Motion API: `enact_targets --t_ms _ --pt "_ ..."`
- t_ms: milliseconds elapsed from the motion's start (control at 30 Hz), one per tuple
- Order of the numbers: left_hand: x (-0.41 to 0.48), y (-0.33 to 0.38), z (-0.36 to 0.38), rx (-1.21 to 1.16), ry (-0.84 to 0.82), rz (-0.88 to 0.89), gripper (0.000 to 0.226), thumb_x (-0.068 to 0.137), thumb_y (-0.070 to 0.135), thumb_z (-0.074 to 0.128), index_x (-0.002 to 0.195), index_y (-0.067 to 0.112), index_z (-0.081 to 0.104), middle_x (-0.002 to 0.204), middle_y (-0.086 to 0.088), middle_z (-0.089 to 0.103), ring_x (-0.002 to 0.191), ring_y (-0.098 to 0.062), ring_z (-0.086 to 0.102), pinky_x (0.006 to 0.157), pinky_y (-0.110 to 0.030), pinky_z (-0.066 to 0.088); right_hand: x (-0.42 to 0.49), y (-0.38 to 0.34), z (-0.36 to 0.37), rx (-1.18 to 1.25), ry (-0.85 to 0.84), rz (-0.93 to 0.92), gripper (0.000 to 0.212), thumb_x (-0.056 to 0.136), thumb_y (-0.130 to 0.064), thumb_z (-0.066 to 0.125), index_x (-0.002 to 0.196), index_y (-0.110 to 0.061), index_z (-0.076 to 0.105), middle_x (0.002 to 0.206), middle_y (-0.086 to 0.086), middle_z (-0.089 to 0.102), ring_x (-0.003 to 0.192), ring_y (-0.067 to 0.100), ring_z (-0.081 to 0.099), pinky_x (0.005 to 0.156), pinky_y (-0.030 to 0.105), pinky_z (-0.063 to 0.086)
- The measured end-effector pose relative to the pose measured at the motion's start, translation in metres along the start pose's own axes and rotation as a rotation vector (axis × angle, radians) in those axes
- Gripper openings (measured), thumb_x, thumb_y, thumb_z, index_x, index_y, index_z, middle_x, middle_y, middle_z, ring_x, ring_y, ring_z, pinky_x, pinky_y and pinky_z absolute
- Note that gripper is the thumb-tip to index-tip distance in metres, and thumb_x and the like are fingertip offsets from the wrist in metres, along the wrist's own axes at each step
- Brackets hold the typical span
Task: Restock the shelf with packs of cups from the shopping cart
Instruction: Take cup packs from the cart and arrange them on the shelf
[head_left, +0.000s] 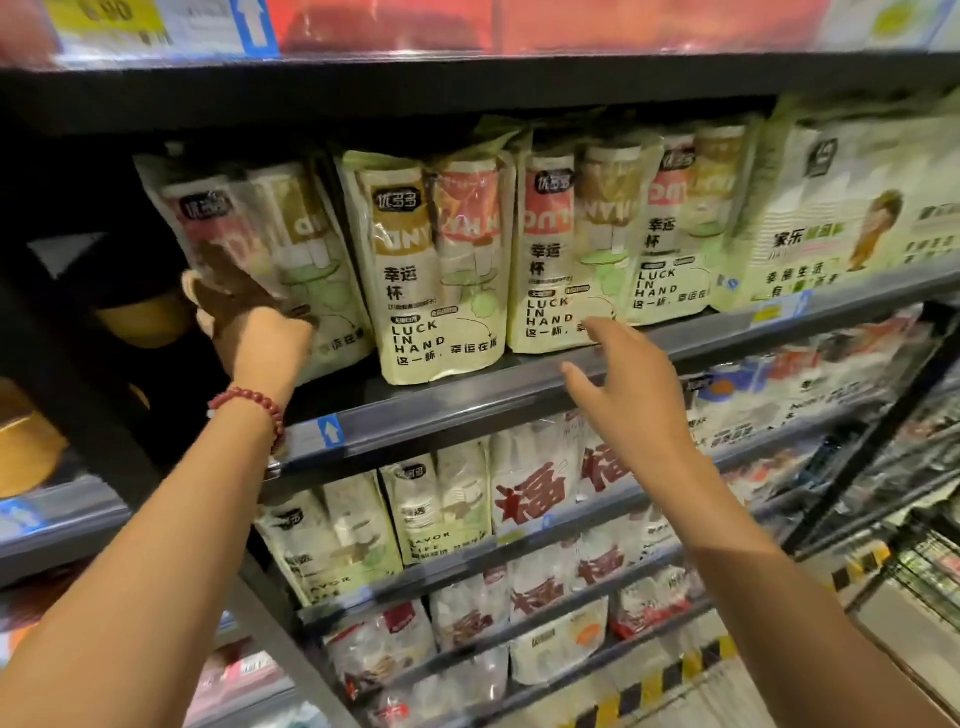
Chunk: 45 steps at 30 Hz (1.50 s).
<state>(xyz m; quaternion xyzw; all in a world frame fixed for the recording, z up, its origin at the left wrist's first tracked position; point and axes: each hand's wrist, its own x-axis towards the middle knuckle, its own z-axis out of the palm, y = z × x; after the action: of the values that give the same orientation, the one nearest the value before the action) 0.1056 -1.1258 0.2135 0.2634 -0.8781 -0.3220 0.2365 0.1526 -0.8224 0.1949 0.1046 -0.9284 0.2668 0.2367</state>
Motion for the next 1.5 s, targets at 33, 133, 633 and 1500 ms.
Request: enact_targets --t_ms 33,133,633,1500 --pt "0.002 -0.001 0.002 -0.018 -0.070 -0.048 0.034 0.093 0.016 0.054 0.113 -0.011 0.059 0.117 -0.031 0.058 0.117 -0.039 0.050 0.088 -0.035 0.039 0.000 -0.005 0.002 0.006 -0.002 0.000 0.050 0.092 -0.027 0.057 0.137 -0.009 0.046 0.132 0.009 0.056 0.120 0.024 0.052 0.095 0.034 0.042" --pt "0.016 -0.002 0.008 -0.089 -0.027 -0.002 0.068 0.091 0.022 0.061 0.144 -0.004 0.028 0.148 -0.025 0.031 0.135 -0.036 0.032 0.109 -0.036 0.028 0.024 -0.033 0.020 0.023 -0.022 -0.074 0.043 0.092 -0.027 0.056 0.130 -0.007 0.050 0.124 0.010 0.058 0.115 0.027 0.053 0.090 0.039 0.047" --pt "0.021 0.013 0.010 0.066 0.122 -0.063 0.117 0.074 0.034 0.078 0.150 0.006 -0.007 0.156 -0.024 -0.002 0.145 -0.036 0.005 0.118 -0.041 0.017 0.090 -0.064 0.074 -0.045 0.111 -0.002 0.059 0.080 -0.043 0.070 0.116 -0.005 0.043 0.118 0.011 0.046 0.106 0.028 0.048 0.074 0.032 0.044" --pt "-0.607 0.231 0.277 0.328 -0.926 1.220 0.036 0.087 0.030 0.053 0.122 0.017 0.053 0.118 -0.004 0.056 0.112 -0.027 0.053 0.086 -0.040 0.047 -0.385 0.375 -0.263 -0.499 -0.281 0.805 0.040 0.071 -0.024 0.079 0.105 -0.007 0.067 0.104 0.017 0.067 0.090 0.037 0.064 0.065 0.039 0.053"
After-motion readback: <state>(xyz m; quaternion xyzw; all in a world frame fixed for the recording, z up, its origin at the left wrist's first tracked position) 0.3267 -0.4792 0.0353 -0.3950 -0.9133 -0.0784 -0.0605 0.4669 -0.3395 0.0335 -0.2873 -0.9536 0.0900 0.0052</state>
